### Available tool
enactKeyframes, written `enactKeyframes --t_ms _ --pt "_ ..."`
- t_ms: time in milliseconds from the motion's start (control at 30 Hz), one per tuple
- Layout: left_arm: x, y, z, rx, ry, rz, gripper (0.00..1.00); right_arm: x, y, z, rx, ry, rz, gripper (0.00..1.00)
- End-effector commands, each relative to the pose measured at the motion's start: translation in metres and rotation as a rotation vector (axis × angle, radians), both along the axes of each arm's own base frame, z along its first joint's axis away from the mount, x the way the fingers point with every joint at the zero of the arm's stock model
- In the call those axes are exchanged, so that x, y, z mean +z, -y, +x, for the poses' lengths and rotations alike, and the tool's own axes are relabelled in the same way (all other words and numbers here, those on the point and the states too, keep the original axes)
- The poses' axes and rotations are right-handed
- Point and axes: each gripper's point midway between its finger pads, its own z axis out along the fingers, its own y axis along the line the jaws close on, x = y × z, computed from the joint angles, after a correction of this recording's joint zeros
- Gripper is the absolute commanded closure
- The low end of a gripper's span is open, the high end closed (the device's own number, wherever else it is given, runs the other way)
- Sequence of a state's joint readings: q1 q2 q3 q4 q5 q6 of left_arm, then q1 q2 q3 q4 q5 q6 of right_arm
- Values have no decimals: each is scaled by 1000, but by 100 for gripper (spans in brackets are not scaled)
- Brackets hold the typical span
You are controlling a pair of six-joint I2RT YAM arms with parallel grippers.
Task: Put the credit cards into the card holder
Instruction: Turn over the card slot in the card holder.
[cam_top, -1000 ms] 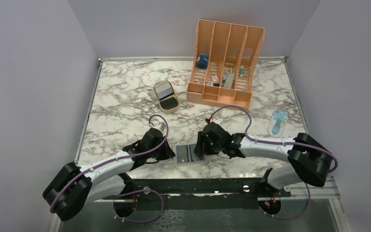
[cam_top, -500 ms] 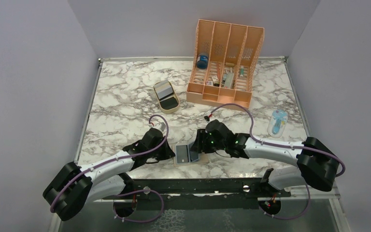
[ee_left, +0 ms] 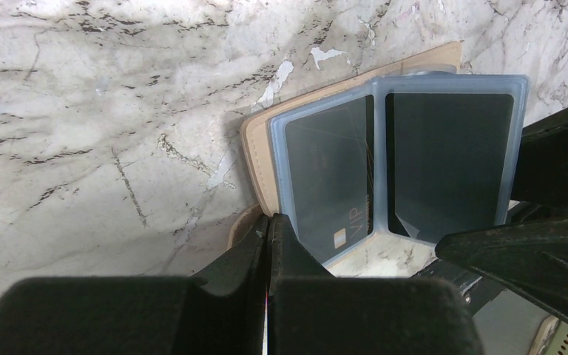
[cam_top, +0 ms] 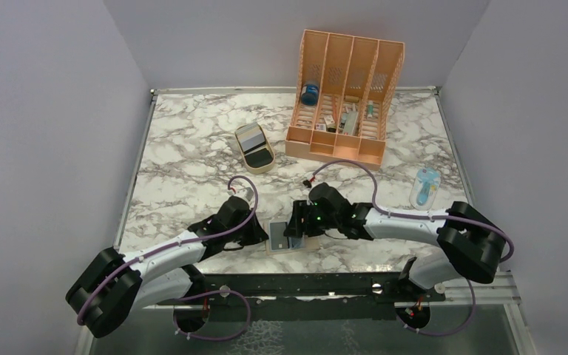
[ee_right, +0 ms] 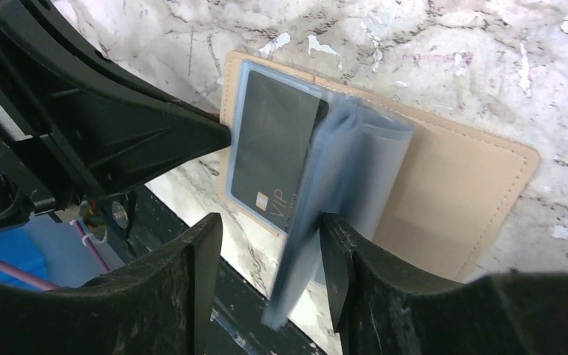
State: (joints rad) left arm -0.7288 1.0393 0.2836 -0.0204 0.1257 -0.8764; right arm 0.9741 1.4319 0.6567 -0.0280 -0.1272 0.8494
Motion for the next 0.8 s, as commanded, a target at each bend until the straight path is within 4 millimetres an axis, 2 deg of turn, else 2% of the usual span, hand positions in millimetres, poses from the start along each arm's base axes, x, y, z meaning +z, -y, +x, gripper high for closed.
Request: enactKeyframes --t_ms 0,167,367,433,567,700,767 --pt "-2 3 -6 -19 -10 -18 100 13 -21 1 62 16 66 47" --pt "-2 3 -6 -20 -11 -18 100 13 -26 0 80 9 81 47" --pt "-3 3 -6 -19 -12 -16 100 28 -33 -4 117 29 148 47" --pt "-2 3 -5 -19 -11 -18 100 27 -32 -3 112 33 147 51" --pt "-1 4 -4 -18 -9 -22 100 10 -24 0 76 22 83 68" --pt "0 4 -5 -18 -6 -28 99 -5 -12 6 37 21 -15 70" --pt "3 4 -4 -16 -1 -29 90 -8 -5 9 16 28 -54 68"
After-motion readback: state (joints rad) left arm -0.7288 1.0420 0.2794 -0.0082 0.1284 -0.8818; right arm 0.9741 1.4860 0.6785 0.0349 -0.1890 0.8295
